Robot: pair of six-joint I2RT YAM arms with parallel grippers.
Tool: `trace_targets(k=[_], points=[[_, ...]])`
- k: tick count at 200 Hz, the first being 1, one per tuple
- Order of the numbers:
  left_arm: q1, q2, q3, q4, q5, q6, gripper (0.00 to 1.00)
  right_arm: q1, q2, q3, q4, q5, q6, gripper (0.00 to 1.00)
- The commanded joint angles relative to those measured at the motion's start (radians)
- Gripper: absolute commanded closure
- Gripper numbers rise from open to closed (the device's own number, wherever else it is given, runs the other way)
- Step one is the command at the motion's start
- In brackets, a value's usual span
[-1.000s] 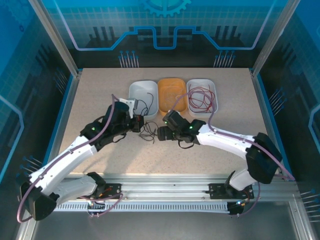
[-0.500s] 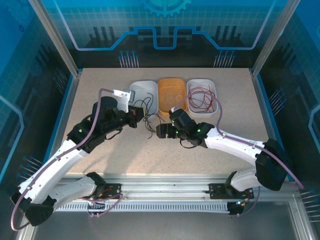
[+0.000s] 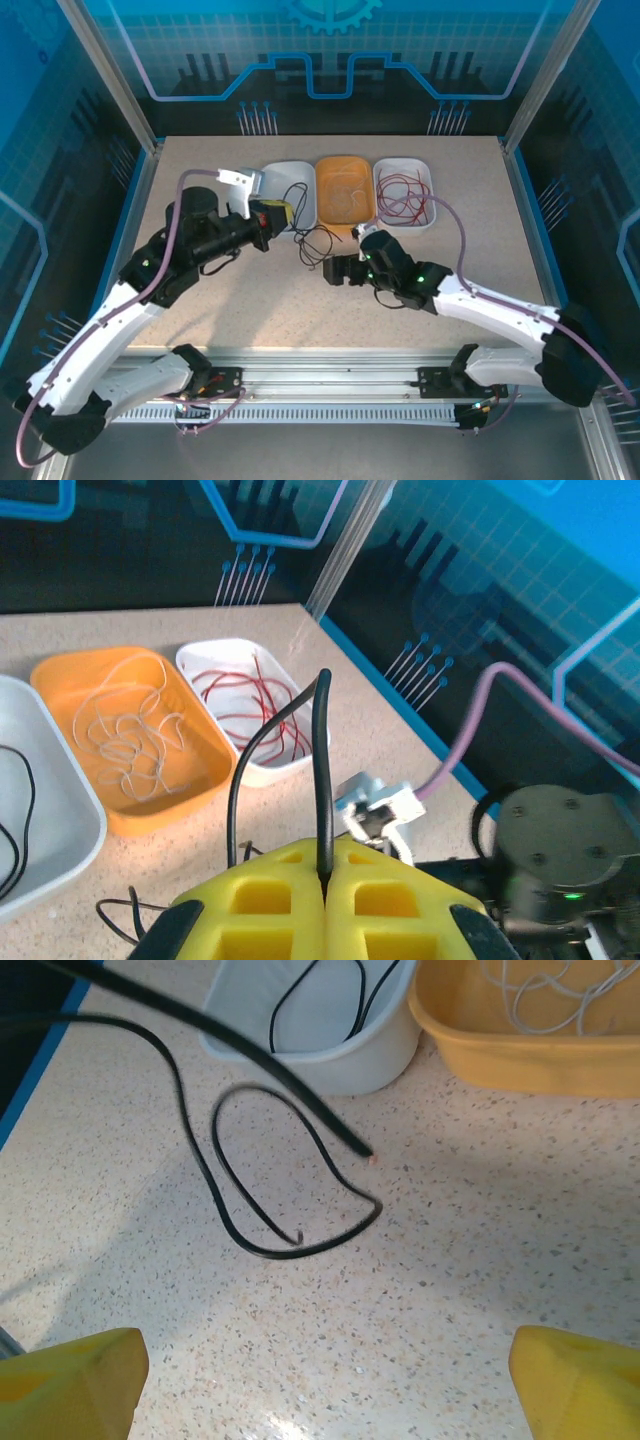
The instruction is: Untangle the cables
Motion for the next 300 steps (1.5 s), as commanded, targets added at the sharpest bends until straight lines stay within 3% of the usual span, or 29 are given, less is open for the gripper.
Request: trace_targets(k=[1, 36, 92, 140, 164, 209, 300], points=[[-0.014, 0.072, 0.014, -0.058, 0.076, 0.004, 1.0, -0.01, -0.071, -0.052, 0.044, 0.038, -0.064, 0.06], [-0.06, 0.094, 0.032, -0.041, 0.079, 0.015, 1.0, -0.02, -0.092, -0.101, 0.045, 0.081, -0.054, 0.08], [-0.061, 0.106, 0.012, 0.027, 0.111, -0.016, 1.0, -0.046, 0.042, -0.102, 0.151, -0.082, -0.011, 0.21], [-0.06, 0.073, -0.006, 0.006, -0.041, -0.04, 1.0, -0.044, 0.13, -0.119, 0.206, -0.121, -0.025, 0.29], [-0.06, 0.065, -0.004, 0.01, -0.048, -0.043, 1.0, -0.03, 0.149, -0.148, 0.273, -0.094, -0.077, 0.29], [-0.059, 0.067, 0.024, -0.005, -0.064, -0.026, 1.0, 0.063, 0.202, -0.221, 0.558, 0.055, -0.292, 0.25], [-0.06, 0.058, 0.056, -0.024, -0.042, -0.022, 1.0, 0.085, 0.438, -0.119, 0.701, 0.204, -0.46, 0.19]])
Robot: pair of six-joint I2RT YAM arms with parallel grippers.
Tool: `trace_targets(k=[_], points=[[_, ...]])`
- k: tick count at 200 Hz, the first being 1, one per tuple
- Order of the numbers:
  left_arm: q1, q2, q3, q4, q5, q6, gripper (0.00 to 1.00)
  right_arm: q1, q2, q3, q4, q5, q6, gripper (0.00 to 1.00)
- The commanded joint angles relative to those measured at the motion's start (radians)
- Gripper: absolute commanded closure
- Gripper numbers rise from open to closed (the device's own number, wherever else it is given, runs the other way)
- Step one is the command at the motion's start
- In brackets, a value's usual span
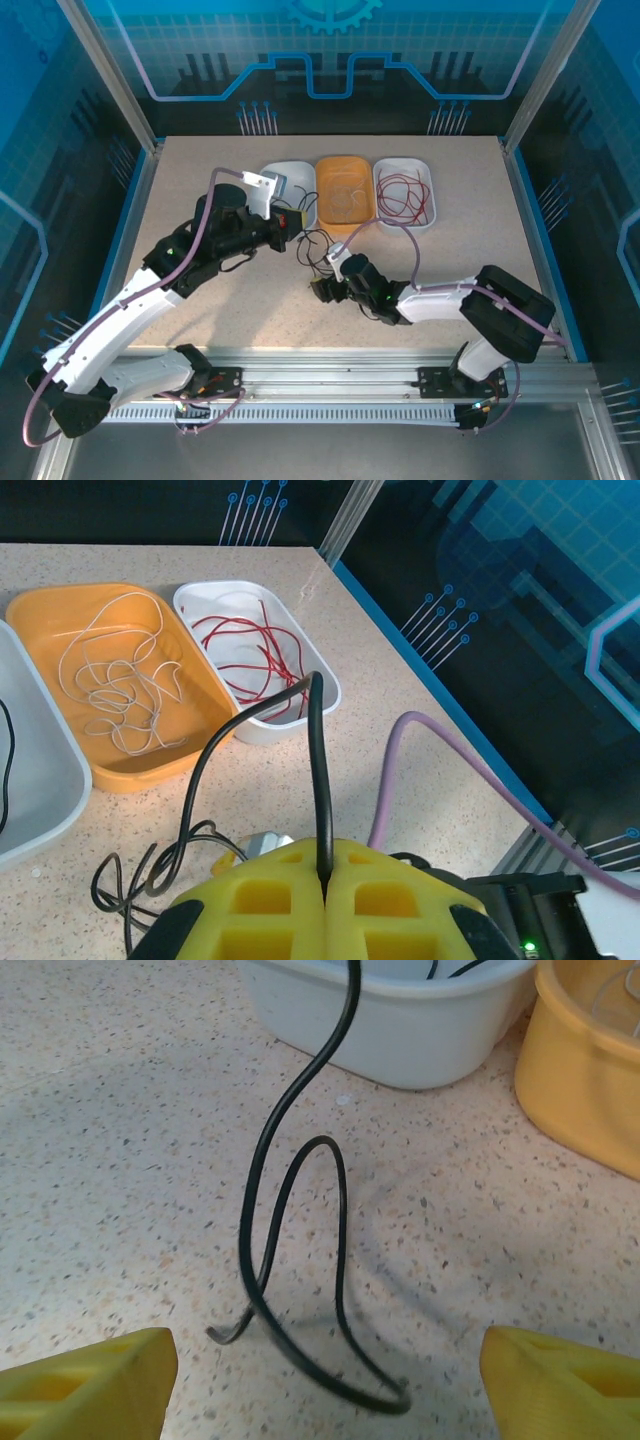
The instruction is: Untangle the cables
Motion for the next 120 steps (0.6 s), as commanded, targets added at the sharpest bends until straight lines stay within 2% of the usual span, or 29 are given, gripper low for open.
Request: trace_targets(k=[1, 35, 92, 105, 120], points=[[-0.004, -0.021, 0.047, -0.008, 0.003, 0.008, 1.0, 0.011, 0.042, 0.04, 0.082, 0.083, -0.053, 0.19], [-0.004, -0.031, 0.052, -0.017, 0.0, 0.012, 1.0, 0.009, 0.057, 0.049, 0.088, 0.163, -0.06, 0.15], [-0.003, -0.03, 0.071, -0.038, -0.003, 0.026, 1.0, 0.01, 0.091, 0.079, 0.102, 0.162, -0.102, 0.14], [-0.003, -0.032, 0.082, -0.051, -0.005, 0.035, 1.0, 0.012, 0.096, 0.082, 0.114, 0.148, -0.117, 0.2], [-0.002, -0.035, 0.09, -0.056, -0.005, 0.042, 1.0, 0.013, 0.101, 0.083, 0.131, 0.132, -0.134, 0.35]])
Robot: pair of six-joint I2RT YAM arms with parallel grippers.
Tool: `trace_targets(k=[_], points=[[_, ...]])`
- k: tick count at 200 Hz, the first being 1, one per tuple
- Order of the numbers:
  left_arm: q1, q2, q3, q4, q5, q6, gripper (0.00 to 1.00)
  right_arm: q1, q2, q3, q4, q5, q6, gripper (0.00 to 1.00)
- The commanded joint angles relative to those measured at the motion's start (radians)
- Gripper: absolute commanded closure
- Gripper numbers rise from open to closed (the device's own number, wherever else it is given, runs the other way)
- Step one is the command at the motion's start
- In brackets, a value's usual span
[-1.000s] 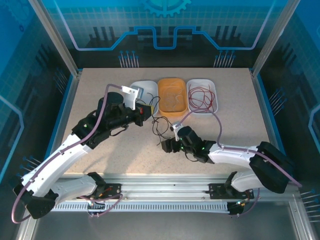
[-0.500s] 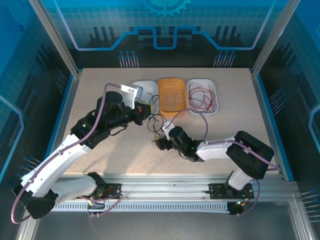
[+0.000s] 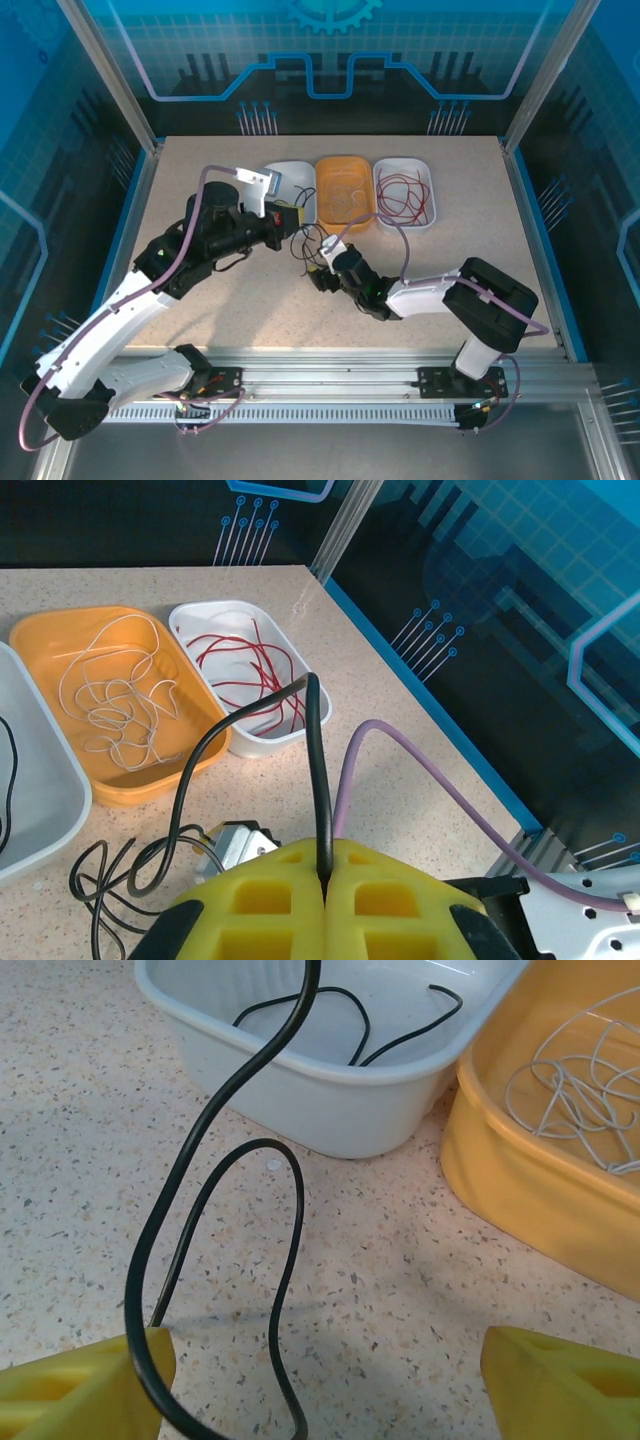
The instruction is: Untangle the cables
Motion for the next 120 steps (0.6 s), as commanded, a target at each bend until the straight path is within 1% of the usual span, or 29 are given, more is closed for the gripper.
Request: trace_targets(k=[1, 21, 33, 36, 48, 60, 100, 120], points=[[-0.002, -0.019, 0.047, -0.024, -0.004, 0.035, 1.0, 0.013, 0.018, 0.024, 0.061, -0.007, -0.043, 0.36], [-0.002, -0.023, 0.054, -0.028, -0.012, 0.041, 1.0, 0.016, 0.021, 0.021, 0.081, -0.026, -0.056, 0.5], [0.0, -0.025, 0.056, -0.033, -0.029, 0.047, 1.0, 0.02, 0.016, 0.014, 0.092, -0.036, -0.06, 0.63], [0.001, -0.024, 0.057, -0.035, -0.035, 0.048, 1.0, 0.021, 0.016, 0.012, 0.093, -0.038, -0.06, 0.64], [0.006, -0.024, 0.059, -0.042, -0.054, 0.049, 1.0, 0.027, 0.01, 0.009, 0.09, -0.036, -0.062, 0.78], [0.016, -0.023, 0.063, -0.047, -0.069, 0.047, 1.0, 0.03, 0.003, 0.004, 0.083, -0.034, -0.059, 0.86], [0.075, -0.021, 0.072, -0.047, -0.077, 0.04, 1.0, 0.04, -0.032, -0.023, 0.037, -0.012, -0.035, 1.0], [0.108, -0.023, 0.076, -0.047, -0.087, 0.043, 1.0, 0.042, -0.062, -0.05, 0.0, -0.006, -0.001, 1.0]])
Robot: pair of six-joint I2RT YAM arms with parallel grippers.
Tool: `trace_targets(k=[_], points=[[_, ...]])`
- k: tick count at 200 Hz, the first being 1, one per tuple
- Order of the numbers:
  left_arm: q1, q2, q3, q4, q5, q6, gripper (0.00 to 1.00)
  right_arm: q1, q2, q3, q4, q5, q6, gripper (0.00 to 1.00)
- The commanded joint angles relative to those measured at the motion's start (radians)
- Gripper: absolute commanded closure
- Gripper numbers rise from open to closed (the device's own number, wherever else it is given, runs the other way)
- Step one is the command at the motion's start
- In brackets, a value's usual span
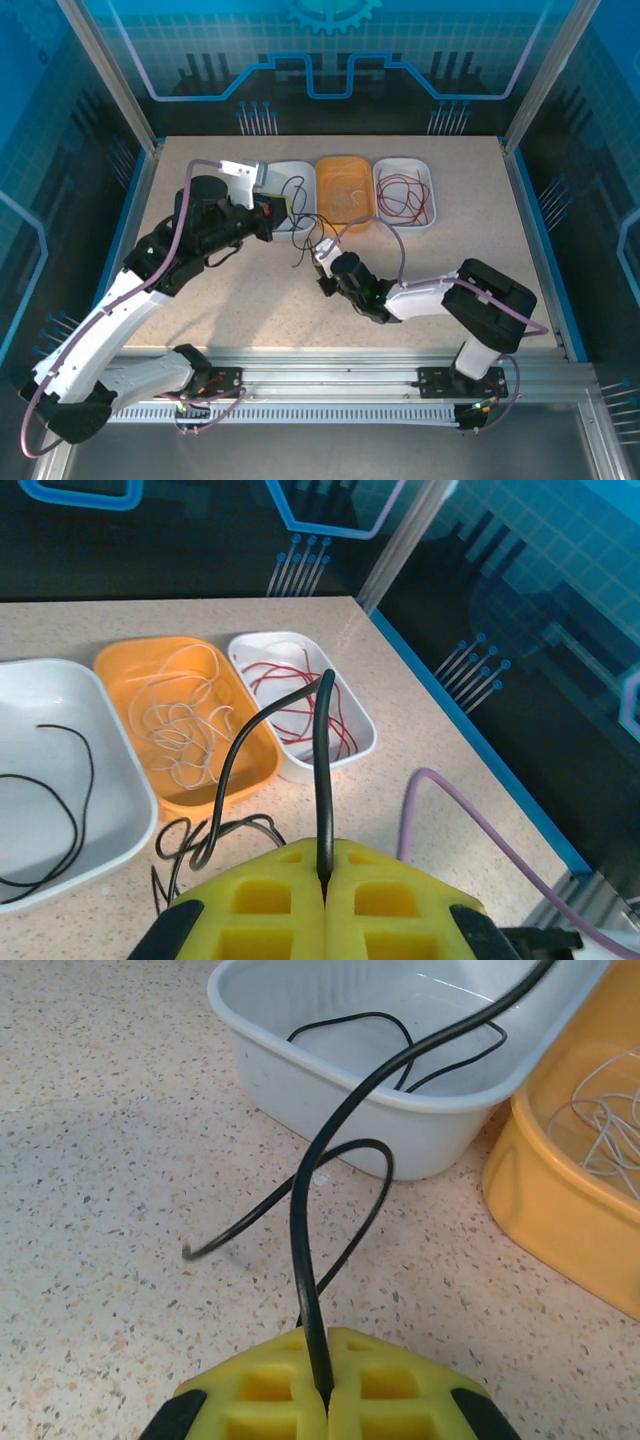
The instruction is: Untangle the cables
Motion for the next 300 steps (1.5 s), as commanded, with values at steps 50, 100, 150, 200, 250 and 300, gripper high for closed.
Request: trace_targets(k=[50, 100, 150, 200, 250, 300], points=[[0.124, -0.022, 0.051, -0.02, -0.107, 0.051, 1.0, 0.024, -0.182, -0.136, -0.2, 0.069, 0.214, 1.0], [0.222, -0.036, 0.102, -0.026, -0.201, 0.099, 1.0, 0.027, -0.381, -0.235, -0.366, 0.125, 0.307, 1.0], [0.26, -0.033, 0.132, 0.019, -0.291, 0.15, 1.0, 0.028, -0.555, -0.263, -0.479, 0.161, 0.299, 1.0], [0.271, 0.001, 0.144, 0.057, -0.281, 0.167, 1.0, 0.034, -0.713, -0.264, -0.606, 0.159, 0.303, 1.0], [0.272, 0.1, 0.135, 0.083, -0.204, 0.158, 1.0, 0.037, -0.825, -0.236, -0.699, 0.148, 0.316, 1.0], [0.271, 0.261, 0.11, 0.093, -0.141, 0.135, 1.0, 0.037, -0.873, -0.197, -0.728, 0.16, 0.312, 1.0]])
